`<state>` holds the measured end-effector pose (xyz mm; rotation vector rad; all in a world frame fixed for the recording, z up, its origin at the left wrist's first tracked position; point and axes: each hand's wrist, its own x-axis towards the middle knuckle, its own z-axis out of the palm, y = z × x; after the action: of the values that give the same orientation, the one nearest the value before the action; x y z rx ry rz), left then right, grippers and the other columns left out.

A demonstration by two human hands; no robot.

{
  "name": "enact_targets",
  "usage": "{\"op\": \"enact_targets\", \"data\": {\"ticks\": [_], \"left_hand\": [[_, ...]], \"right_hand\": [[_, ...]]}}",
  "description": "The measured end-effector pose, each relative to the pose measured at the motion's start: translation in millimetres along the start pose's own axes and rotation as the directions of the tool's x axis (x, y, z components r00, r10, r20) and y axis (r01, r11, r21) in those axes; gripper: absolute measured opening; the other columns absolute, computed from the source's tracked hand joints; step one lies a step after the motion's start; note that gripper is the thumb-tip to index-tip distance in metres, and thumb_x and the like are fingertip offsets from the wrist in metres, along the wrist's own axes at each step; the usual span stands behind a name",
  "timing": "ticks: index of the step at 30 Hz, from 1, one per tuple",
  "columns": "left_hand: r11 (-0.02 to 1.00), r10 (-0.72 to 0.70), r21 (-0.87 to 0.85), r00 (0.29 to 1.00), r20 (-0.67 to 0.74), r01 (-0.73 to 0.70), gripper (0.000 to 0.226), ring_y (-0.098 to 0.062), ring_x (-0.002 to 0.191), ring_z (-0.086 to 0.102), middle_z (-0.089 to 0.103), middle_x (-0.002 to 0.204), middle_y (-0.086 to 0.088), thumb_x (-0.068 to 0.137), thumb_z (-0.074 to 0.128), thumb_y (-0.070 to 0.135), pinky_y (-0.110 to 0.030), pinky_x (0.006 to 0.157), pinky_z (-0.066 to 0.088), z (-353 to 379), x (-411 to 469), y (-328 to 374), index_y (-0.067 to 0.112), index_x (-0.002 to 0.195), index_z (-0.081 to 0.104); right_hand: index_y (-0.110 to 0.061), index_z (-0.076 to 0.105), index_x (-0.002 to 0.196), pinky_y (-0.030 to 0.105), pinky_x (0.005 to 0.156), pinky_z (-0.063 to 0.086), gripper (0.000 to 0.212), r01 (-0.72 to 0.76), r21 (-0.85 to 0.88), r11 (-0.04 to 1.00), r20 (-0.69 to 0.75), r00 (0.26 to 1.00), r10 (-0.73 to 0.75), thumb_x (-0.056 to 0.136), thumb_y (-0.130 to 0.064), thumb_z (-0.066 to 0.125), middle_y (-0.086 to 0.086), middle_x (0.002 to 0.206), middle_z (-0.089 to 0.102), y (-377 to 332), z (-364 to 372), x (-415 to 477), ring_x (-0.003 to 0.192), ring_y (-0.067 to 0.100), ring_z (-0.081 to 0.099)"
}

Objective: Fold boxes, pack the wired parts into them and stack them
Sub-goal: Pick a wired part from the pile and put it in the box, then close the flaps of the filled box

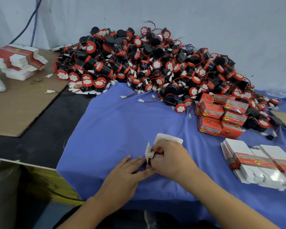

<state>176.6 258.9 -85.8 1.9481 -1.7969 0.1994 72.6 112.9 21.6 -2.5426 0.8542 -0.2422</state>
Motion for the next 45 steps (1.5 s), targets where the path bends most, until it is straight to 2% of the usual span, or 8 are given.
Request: {"op": "enact_targets", "data": {"ticks": [5, 9, 12, 19, 28, 35, 41, 45], "left_hand": [[1.000, 0.011, -0.001, 1.000, -0.004, -0.011, 0.082, -0.016, 0.131, 0.056, 0.058, 0.144, -0.001, 0.075, 0.068, -0.004, -0.044, 0.111, 0.044, -1.2, 0.2, 0.6, 0.039, 0.144, 0.052], [0.997, -0.013, -0.075, 0.999, -0.045, 0.010, 0.083, -0.018, 0.127, 0.058, 0.059, 0.142, -0.002, 0.075, 0.068, -0.008, -0.046, 0.108, 0.047, -3.1, -0.3, 1.9, 0.040, 0.142, 0.054], [0.993, -0.020, -0.115, 0.998, -0.066, 0.013, 0.082, -0.019, 0.121, 0.061, 0.060, 0.139, -0.001, 0.076, 0.066, -0.010, -0.044, 0.106, 0.048, -3.8, 0.5, 2.6, 0.039, 0.140, 0.055], [0.994, -0.033, -0.110, 0.997, -0.068, 0.026, 0.080, -0.019, 0.119, 0.062, 0.061, 0.137, 0.001, 0.072, 0.070, -0.011, -0.045, 0.105, 0.049, -2.7, 0.4, 2.7, 0.036, 0.136, 0.060], [0.995, -0.035, -0.098, 0.995, -0.089, 0.027, 0.082, -0.019, 0.116, 0.064, 0.065, 0.132, -0.001, 0.069, 0.074, -0.011, -0.045, 0.104, 0.050, -3.5, 0.7, 4.9, 0.035, 0.135, 0.060], [0.997, -0.044, -0.067, 0.998, -0.043, 0.041, 0.087, -0.018, 0.119, 0.062, 0.064, 0.134, 0.000, 0.065, 0.075, -0.011, -0.043, 0.107, 0.046, -3.4, 0.6, 3.5, 0.035, 0.138, 0.058], [0.980, -0.049, -0.194, 0.999, 0.018, 0.052, 0.083, -0.022, 0.132, 0.054, 0.046, 0.154, -0.002, 0.078, 0.067, -0.011, -0.037, 0.097, 0.053, -13.0, 2.7, 7.6, 0.043, 0.140, 0.055], [0.956, -0.048, -0.289, 0.999, -0.012, 0.043, 0.074, -0.013, 0.148, 0.034, 0.027, 0.164, 0.003, 0.084, 0.058, -0.011, -0.036, 0.109, 0.044, -16.2, 3.4, 7.0, 0.039, 0.138, 0.055]], "right_hand": [[-0.022, 0.071, 0.071, 0.039, 0.057, 0.056, 0.019, -0.007, -0.174, 0.985, 0.139, 0.990, 0.032, 0.085, -0.027, 0.060, 0.000, 0.071, 0.064, -1.9, -2.2, 0.6, 0.064, 0.023, 0.062], [-0.035, 0.074, 0.092, 0.037, 0.076, 0.056, 0.026, 0.117, -0.196, 0.974, 0.261, 0.963, -0.063, 0.094, -0.031, 0.049, -0.011, 0.104, 0.059, 6.7, -11.4, -4.9, 0.094, 0.012, 0.058], [-0.039, 0.071, 0.083, 0.037, 0.086, 0.053, 0.031, 0.086, -0.122, 0.989, 0.273, 0.961, -0.050, 0.096, -0.042, 0.043, -0.012, 0.109, 0.056, 10.4, -13.9, -7.1, 0.106, 0.007, 0.051], [-0.030, 0.065, 0.085, 0.037, 0.070, 0.057, 0.017, -0.011, -0.065, 0.998, 0.039, 0.999, 0.013, 0.091, -0.045, 0.059, -0.012, 0.095, 0.059, 4.1, -0.9, -9.6, 0.088, 0.009, 0.056], [-0.038, 0.069, 0.106, 0.030, 0.063, 0.041, 0.028, 0.147, -0.348, 0.926, 0.155, 0.983, -0.098, 0.101, -0.046, 0.043, -0.009, 0.109, 0.051, 4.4, -0.2, -11.9, 0.106, 0.017, 0.050], [-0.025, 0.069, 0.076, 0.031, 0.059, 0.051, 0.018, -0.120, -0.142, 0.983, 0.023, 0.992, 0.125, 0.088, -0.032, 0.058, -0.006, 0.087, 0.064, -4.5, 0.4, -5.7, 0.077, 0.017, 0.061], [-0.029, 0.072, 0.099, 0.044, 0.087, 0.048, 0.022, 0.070, -0.291, 0.954, 0.213, 0.977, -0.006, 0.098, -0.034, 0.050, -0.004, 0.113, 0.044, -2.8, 0.3, -2.4, 0.114, 0.021, 0.044], [-0.036, 0.068, 0.104, 0.035, 0.089, 0.031, 0.030, 0.199, -0.304, 0.932, 0.314, 0.944, -0.099, 0.101, -0.032, 0.038, -0.009, 0.112, 0.036, 11.8, -2.3, -4.9, 0.116, 0.019, 0.036]]}}
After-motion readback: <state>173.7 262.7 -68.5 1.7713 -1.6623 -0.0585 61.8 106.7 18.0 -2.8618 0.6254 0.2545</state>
